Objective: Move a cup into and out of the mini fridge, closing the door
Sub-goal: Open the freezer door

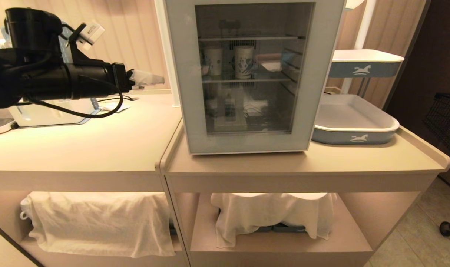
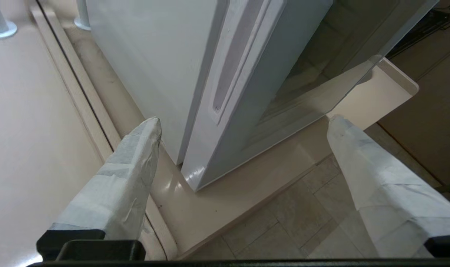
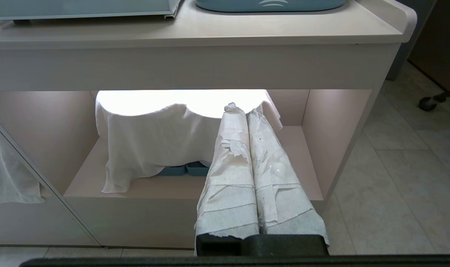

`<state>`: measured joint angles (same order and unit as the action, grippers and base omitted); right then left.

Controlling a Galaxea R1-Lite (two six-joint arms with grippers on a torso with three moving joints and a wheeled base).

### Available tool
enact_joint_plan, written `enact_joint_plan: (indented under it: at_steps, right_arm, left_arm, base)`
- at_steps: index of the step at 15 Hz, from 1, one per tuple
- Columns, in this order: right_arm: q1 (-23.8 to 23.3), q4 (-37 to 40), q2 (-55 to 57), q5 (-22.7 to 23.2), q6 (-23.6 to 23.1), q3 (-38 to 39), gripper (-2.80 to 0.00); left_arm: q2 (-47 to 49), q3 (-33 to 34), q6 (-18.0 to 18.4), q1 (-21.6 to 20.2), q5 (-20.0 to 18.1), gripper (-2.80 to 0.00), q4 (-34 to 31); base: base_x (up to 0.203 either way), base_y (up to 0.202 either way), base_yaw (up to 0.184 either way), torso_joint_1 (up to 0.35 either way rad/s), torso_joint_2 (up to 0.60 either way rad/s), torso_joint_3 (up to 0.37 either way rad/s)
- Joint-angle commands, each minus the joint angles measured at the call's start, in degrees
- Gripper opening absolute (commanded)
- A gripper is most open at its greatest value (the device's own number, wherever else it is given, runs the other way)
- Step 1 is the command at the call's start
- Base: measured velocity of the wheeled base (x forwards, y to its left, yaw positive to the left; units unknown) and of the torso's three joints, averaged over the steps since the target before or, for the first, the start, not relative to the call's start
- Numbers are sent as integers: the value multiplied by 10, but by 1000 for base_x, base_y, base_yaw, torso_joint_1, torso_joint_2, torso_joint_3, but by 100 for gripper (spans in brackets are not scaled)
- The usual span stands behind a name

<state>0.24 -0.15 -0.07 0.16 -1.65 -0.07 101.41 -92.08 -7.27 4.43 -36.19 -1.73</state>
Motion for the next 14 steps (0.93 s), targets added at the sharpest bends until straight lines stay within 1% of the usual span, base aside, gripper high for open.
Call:
enact_joint_plan:
  at_steps: [1, 7, 10, 12, 14]
  right_arm:
    - [0, 0, 1, 0, 0, 0, -280]
    - [0, 0, 1, 0, 0, 0, -280]
    - [0, 0, 1, 0, 0, 1, -280]
    - [0, 0, 1, 0, 0, 0, -280]
    - [0, 0, 1, 0, 0, 0, -280]
  left_arm:
    - [16, -31, -1, 14, -3, 0, 0]
    - [75, -116, 10, 20, 1, 0, 2]
    - [85, -135, 11, 35, -3, 0, 8]
    - [99, -162, 5, 42, -4, 0, 3]
    - [106, -165, 4, 52, -2, 0, 4]
  base:
    - [0, 0, 0, 0, 0, 0]
    - [0, 0, 0, 0, 0, 0]
    - [0, 0, 0, 0, 0, 0]
    - [0, 0, 0, 0, 0, 0]
    - [0, 0, 0, 0, 0, 0]
